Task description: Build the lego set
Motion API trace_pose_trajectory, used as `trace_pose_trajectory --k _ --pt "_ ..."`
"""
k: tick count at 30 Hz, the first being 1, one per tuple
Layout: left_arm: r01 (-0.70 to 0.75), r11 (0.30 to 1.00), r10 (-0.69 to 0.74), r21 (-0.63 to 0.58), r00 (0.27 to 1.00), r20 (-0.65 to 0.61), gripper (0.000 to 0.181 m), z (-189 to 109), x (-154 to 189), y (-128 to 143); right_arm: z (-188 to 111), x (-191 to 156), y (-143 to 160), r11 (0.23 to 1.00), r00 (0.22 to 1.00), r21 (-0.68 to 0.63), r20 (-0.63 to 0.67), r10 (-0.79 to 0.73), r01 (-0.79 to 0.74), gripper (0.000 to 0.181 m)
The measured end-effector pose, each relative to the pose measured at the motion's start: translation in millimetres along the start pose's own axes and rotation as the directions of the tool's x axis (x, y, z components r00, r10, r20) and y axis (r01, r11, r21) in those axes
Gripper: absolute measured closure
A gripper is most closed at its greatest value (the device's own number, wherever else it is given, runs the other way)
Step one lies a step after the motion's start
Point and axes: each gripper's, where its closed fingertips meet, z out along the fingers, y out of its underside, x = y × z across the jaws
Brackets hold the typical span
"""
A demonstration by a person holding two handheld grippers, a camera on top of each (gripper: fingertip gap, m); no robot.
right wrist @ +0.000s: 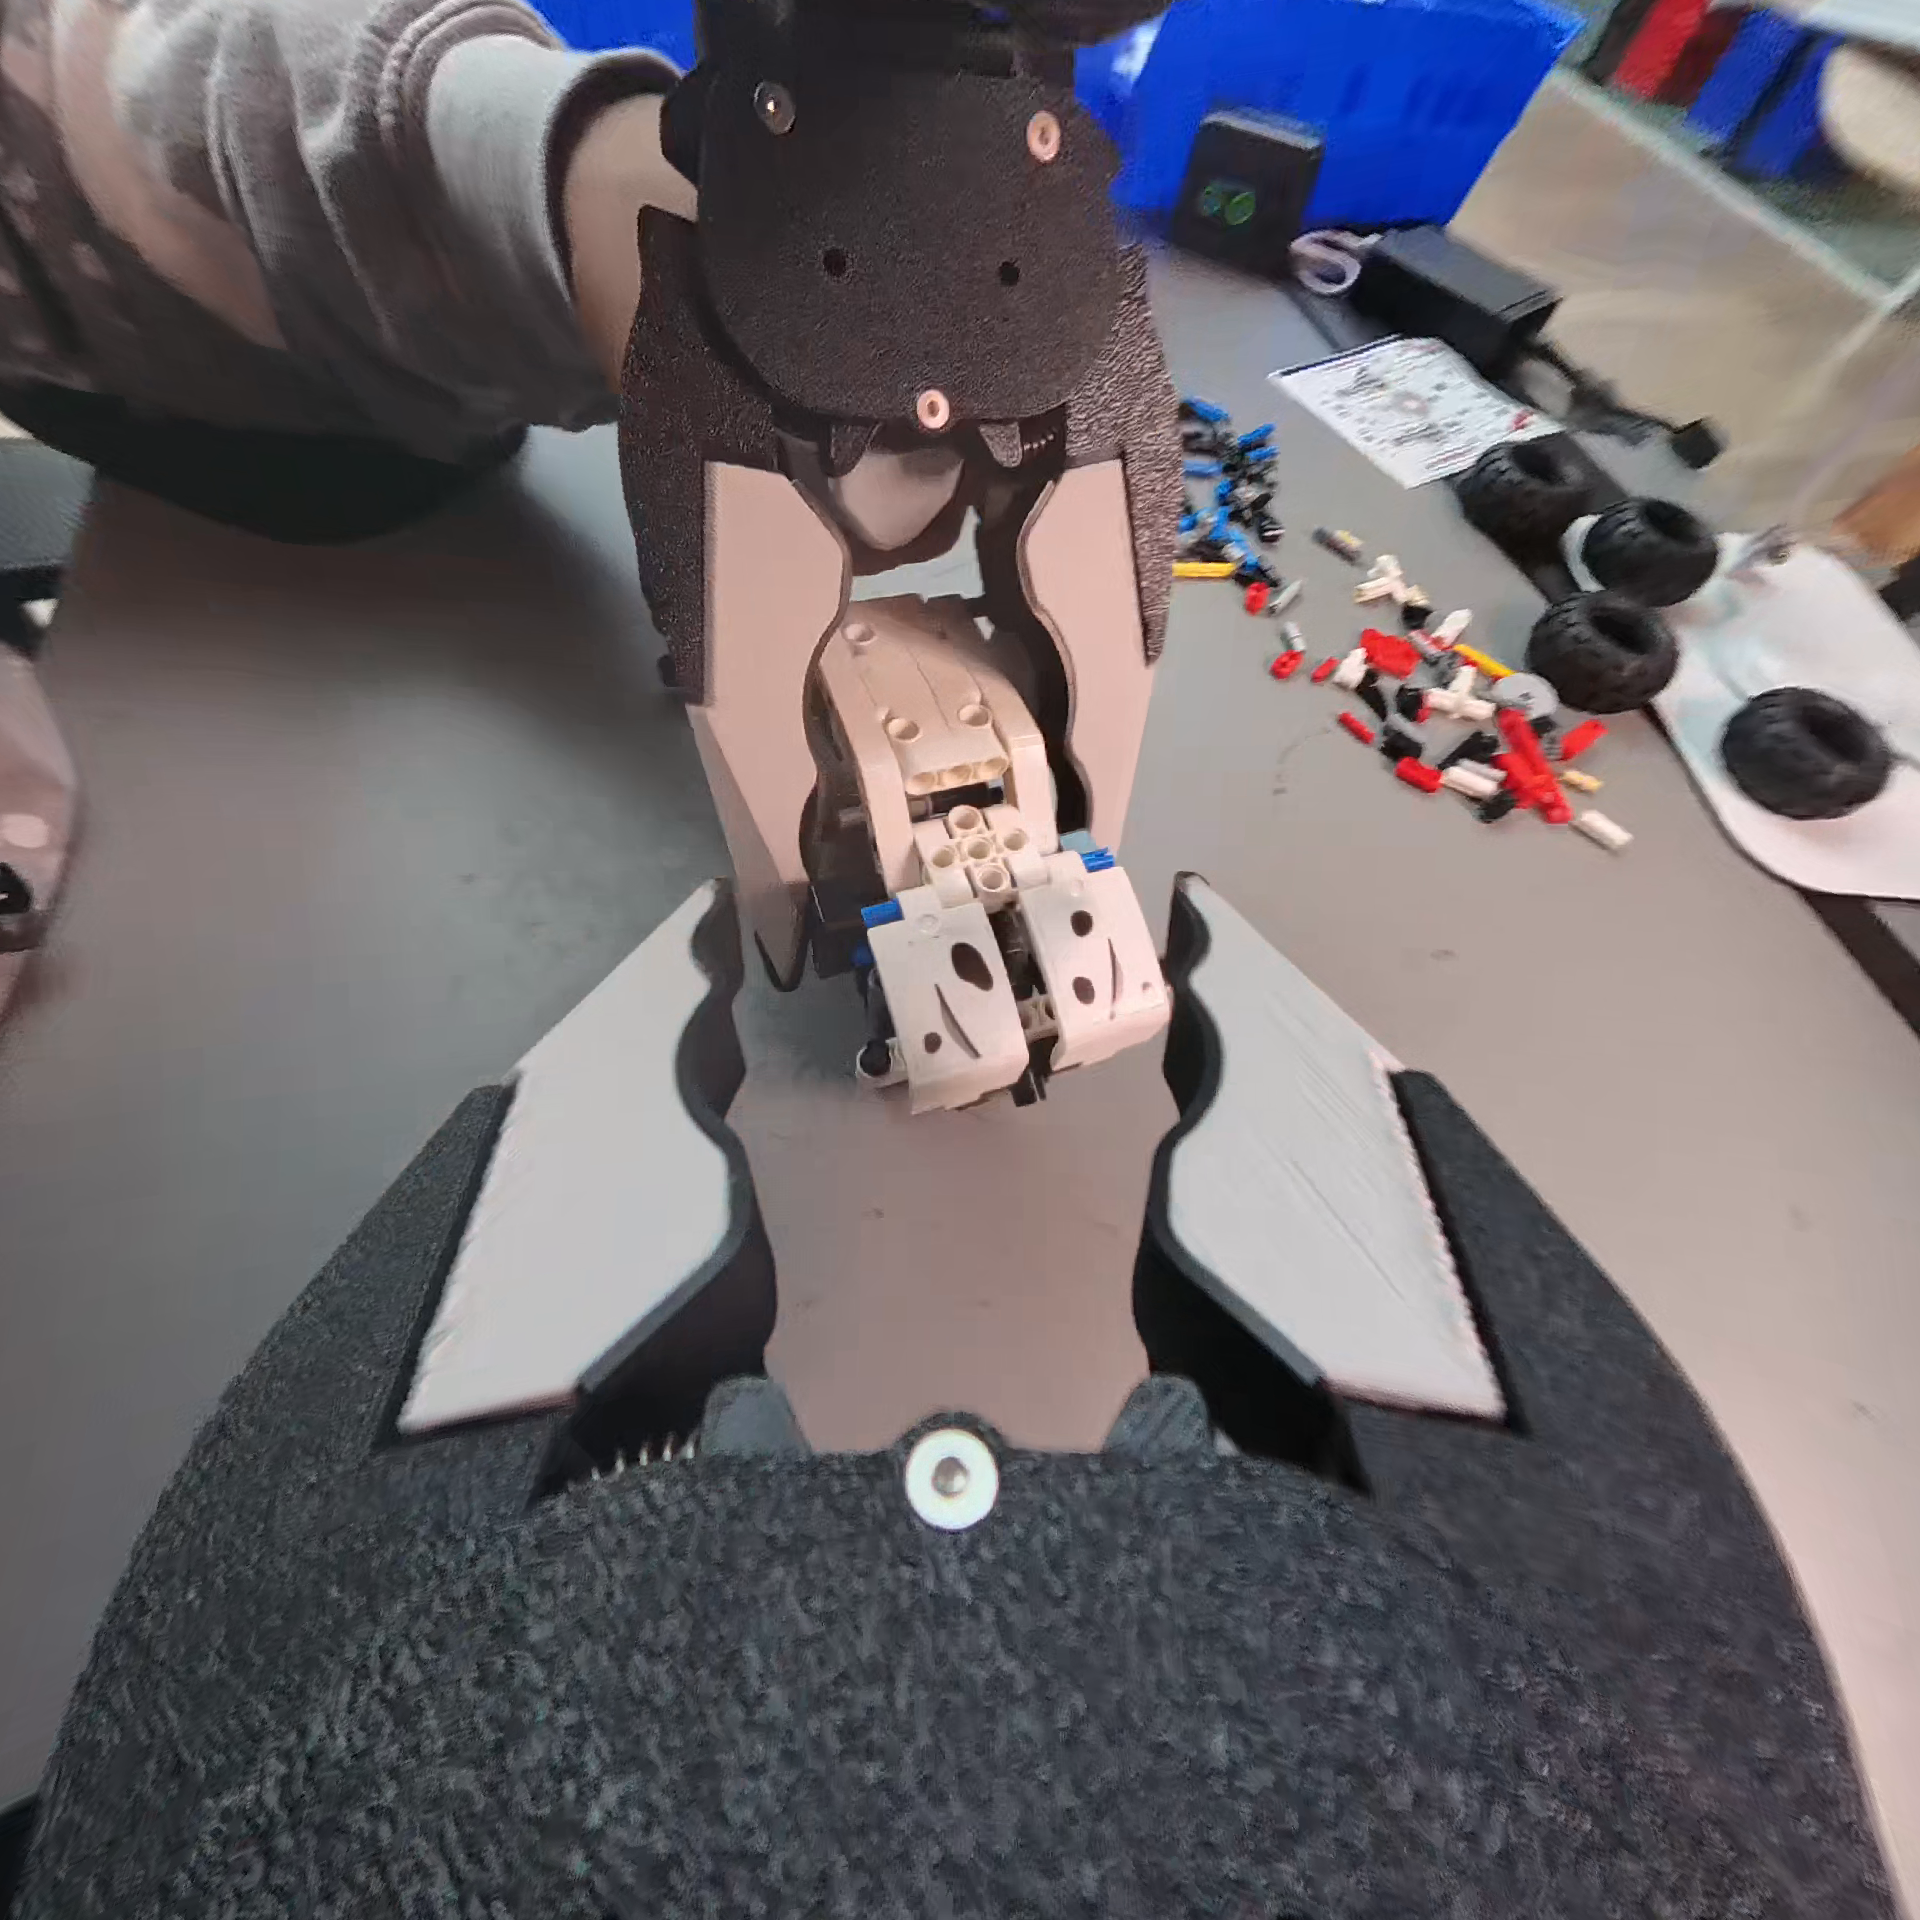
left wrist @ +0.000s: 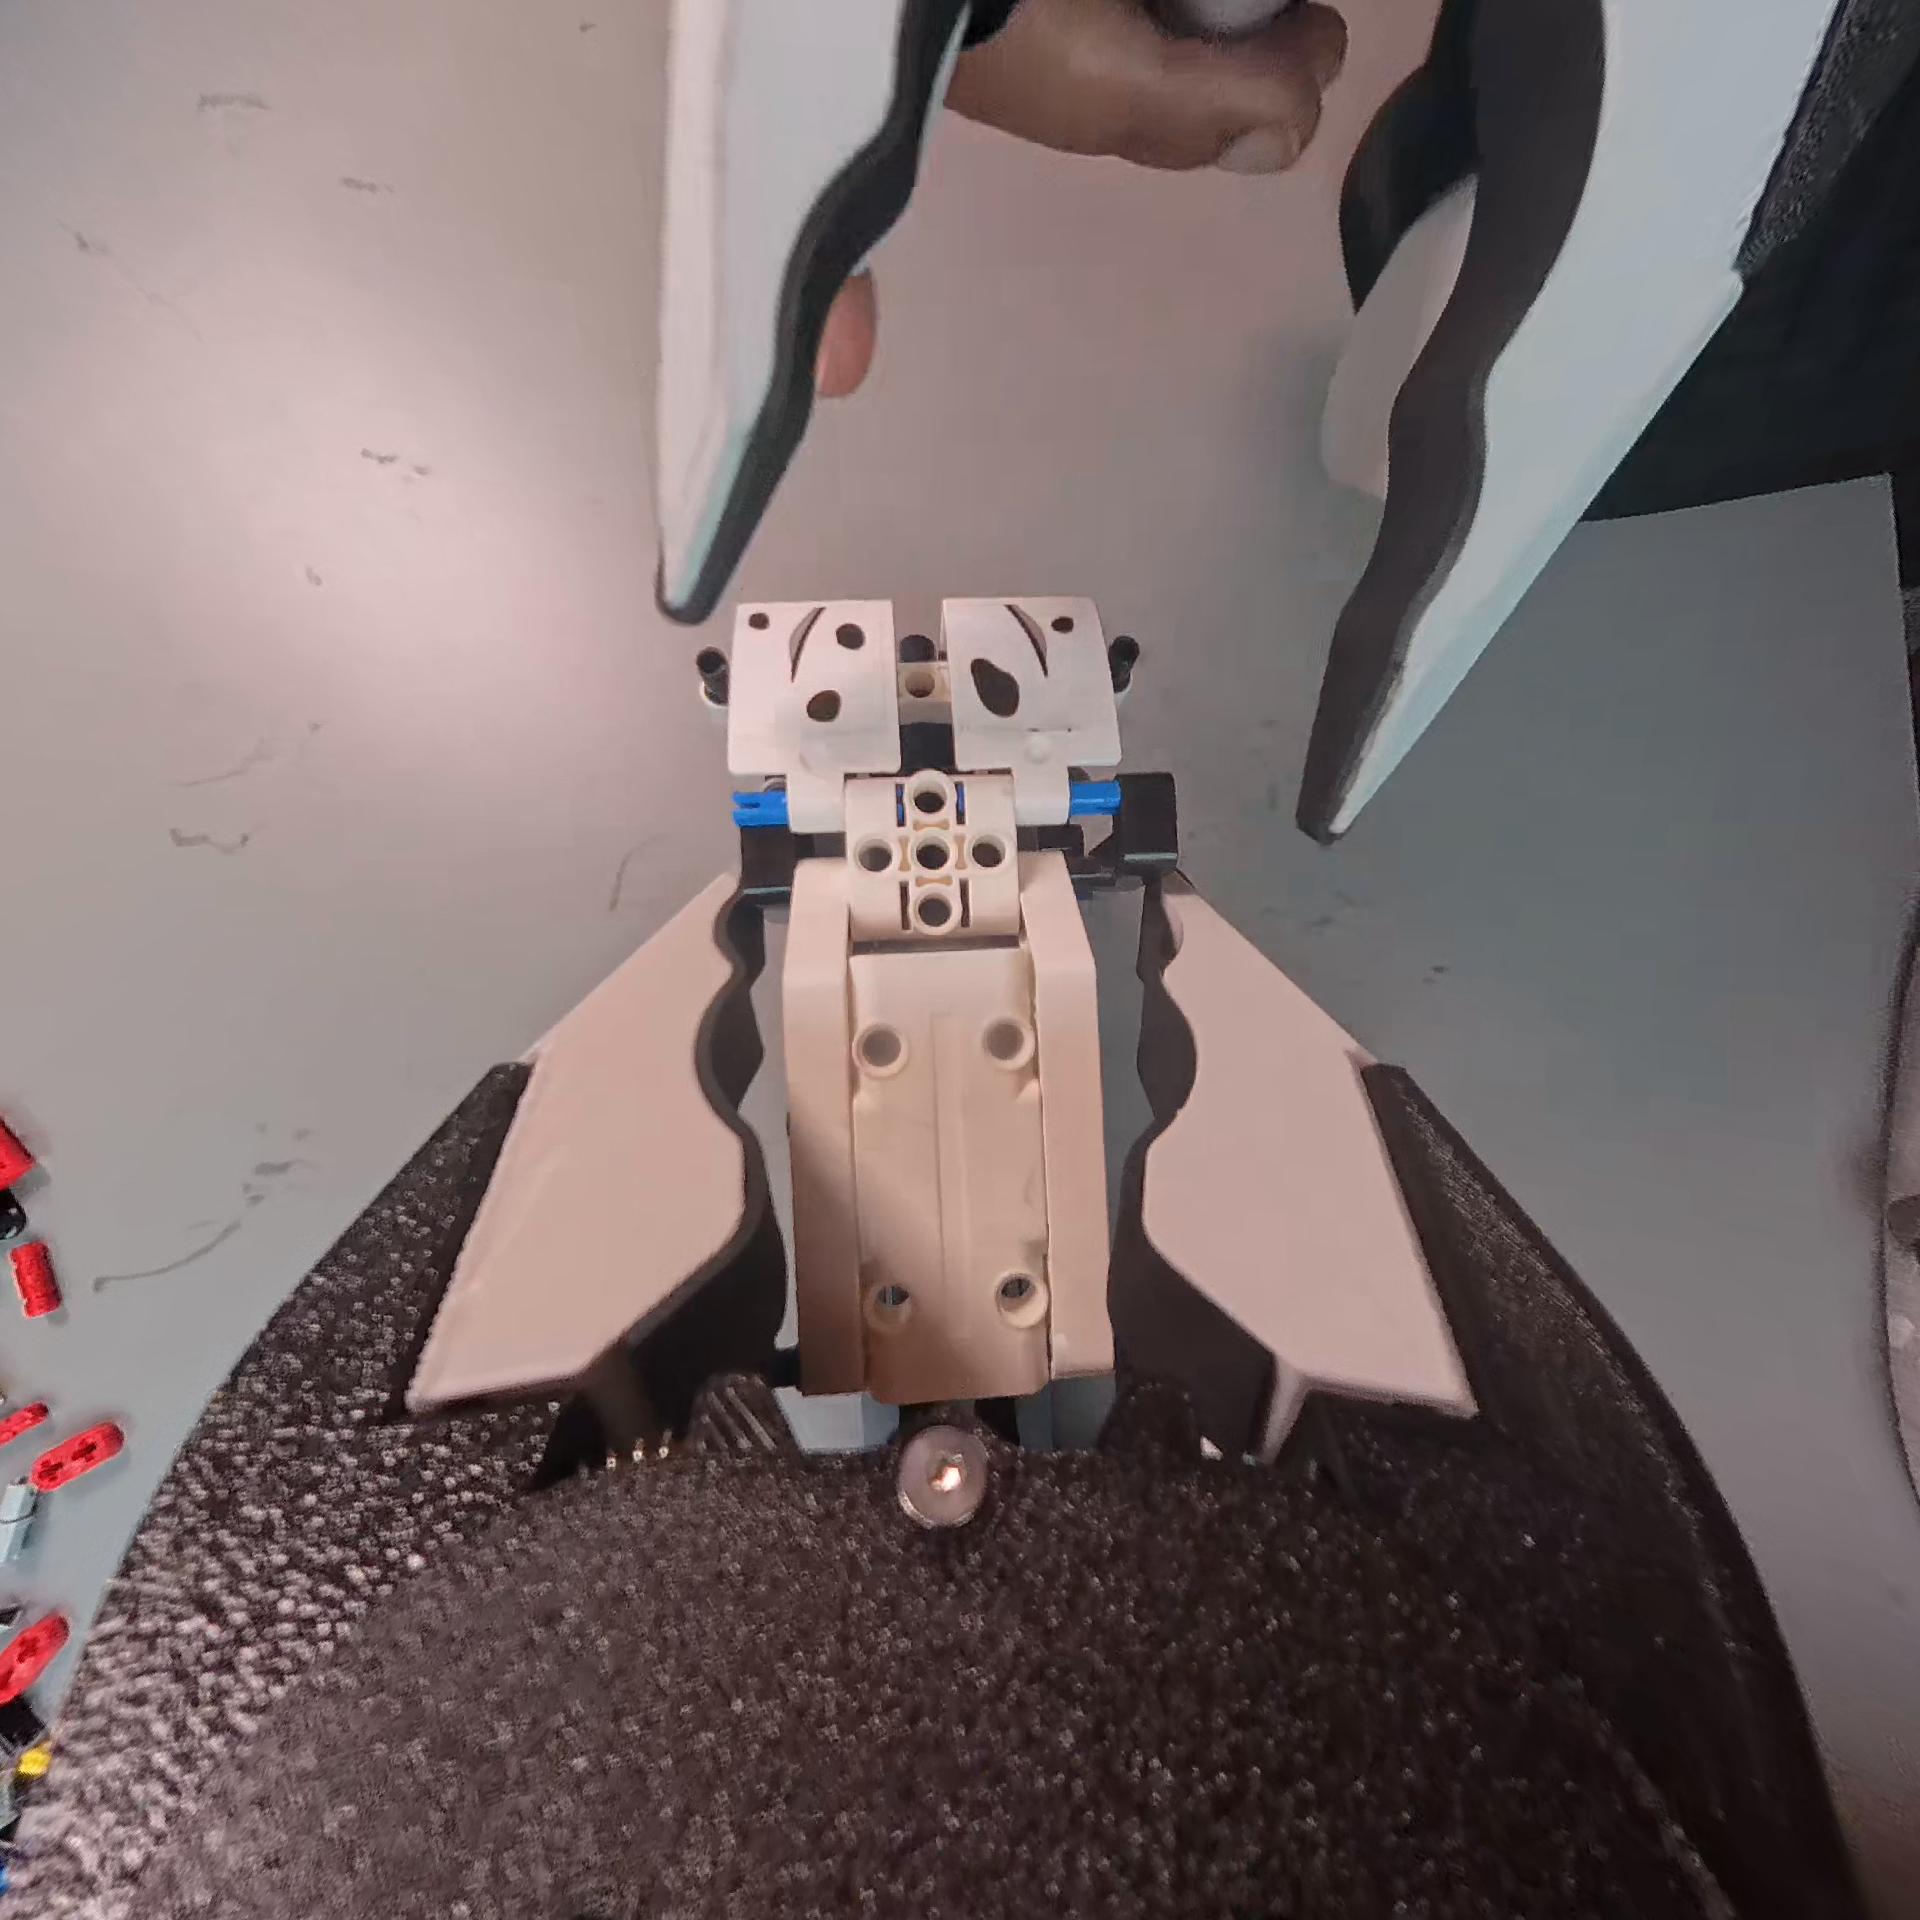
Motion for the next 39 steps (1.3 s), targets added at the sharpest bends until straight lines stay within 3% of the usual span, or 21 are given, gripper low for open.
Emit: trace_pose_trajectory --k 4,7,11,21,24,39 --pt "-0.024 1.0 0.024 -0.008 0.999 -0.024 0.108 0 7 1 14 1 12 0.984 0.99 -0.158 0.124 -0.067 0.087 0.095" --pt "-0.031 0.999 0.031 -0.013 0.999 -0.021 0.108 0 7 2 18 -7 14 0.978 0.97 -0.204 0.243 -0.002 0.053 0.111" --pt "-0.02 1.0 0.02 -0.002 0.999 -0.031 0.109 0 7 2 18 -7 16 0.973 0.959 -0.215 0.282 -0.019 0.082 0.112" --pt "-0.007 1.0 0.009 0.019 0.997 -0.083 0.105 0 12 2 19 -8 13 0.987 0.962 -0.159 0.274 0.005 0.04 0.113" --pt "-0.024 1.0 0.024 0.0 0.997 -0.071 0.097 3 16 3 19 -10 13 0.986 0.967 -0.161 0.253 -0.011 0.053 0.112" --pt "-0.044 0.999 0.044 0.0 0.998 -0.043 0.102 9 19 0 13 -15 15 0.973 0.973 -0.228 0.229 0.01 0.044 0.113"
